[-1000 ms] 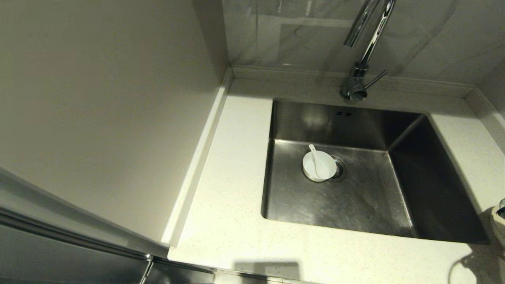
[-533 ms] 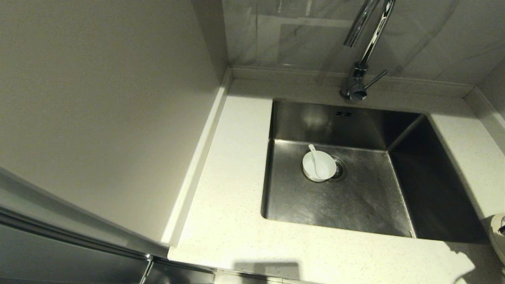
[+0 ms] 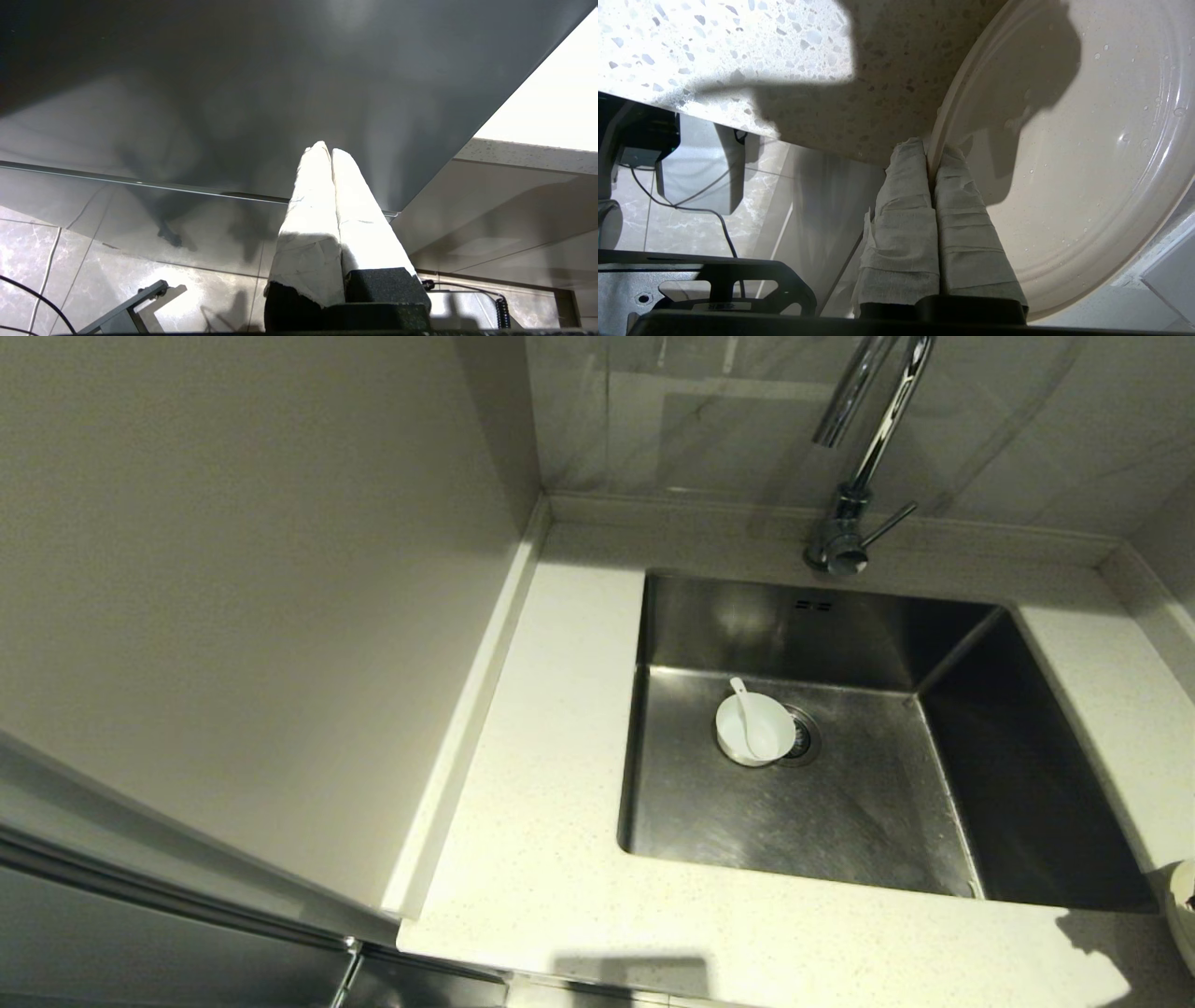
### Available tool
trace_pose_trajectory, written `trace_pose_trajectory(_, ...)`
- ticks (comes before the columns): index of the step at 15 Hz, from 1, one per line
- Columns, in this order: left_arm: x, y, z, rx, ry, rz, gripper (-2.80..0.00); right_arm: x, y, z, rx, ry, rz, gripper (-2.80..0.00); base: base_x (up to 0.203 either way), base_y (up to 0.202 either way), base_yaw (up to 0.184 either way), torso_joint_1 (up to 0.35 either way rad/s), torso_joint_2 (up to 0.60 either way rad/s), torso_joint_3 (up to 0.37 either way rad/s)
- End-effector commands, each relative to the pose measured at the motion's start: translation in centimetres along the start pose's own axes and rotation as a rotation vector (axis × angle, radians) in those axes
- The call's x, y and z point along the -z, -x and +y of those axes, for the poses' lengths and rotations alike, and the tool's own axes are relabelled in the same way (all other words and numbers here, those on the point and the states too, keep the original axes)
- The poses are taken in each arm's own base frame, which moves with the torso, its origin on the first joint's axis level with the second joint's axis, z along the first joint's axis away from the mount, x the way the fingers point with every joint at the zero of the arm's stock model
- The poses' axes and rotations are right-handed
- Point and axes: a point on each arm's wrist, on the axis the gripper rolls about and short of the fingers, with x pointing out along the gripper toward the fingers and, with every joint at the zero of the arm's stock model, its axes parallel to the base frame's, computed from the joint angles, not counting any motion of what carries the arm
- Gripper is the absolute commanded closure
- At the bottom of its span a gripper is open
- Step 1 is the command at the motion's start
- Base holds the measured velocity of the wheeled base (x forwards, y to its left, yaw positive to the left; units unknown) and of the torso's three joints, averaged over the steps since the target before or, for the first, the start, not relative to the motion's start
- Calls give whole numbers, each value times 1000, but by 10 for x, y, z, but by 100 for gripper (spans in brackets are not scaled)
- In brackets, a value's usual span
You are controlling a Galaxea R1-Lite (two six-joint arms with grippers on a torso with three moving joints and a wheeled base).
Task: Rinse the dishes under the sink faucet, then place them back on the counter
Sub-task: Put a plate back to the table from the sink
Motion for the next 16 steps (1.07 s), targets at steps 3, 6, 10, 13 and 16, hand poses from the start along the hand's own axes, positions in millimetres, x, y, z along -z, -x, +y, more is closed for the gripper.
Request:
trace_pose_trajectory(3,0,0,0,-1,1,-4,0,-2,0,-2,2,2,-4,-280,0,0,0,0,0,0)
trace_pose_trajectory(6,0,0,0,-1,1,-4,0,-4,2,-3,8,0,-14,-280,0,0,0,0,0,0)
trace_pose_trajectory(10,0,0,0,-1,1,-4,0,-14,7,-10,26,0,-60,-280,0,0,0,0,0,0)
trace_pose_trajectory(13,0,0,0,-1,1,-4,0,-32,24,-19,39,33,-343,-280,0,0,0,0,0,0)
trace_pose_trajectory(16,0,0,0,-1,1,-4,0,-56,33,-20,-3,171,-616,-280,0,0,0,0,0,0)
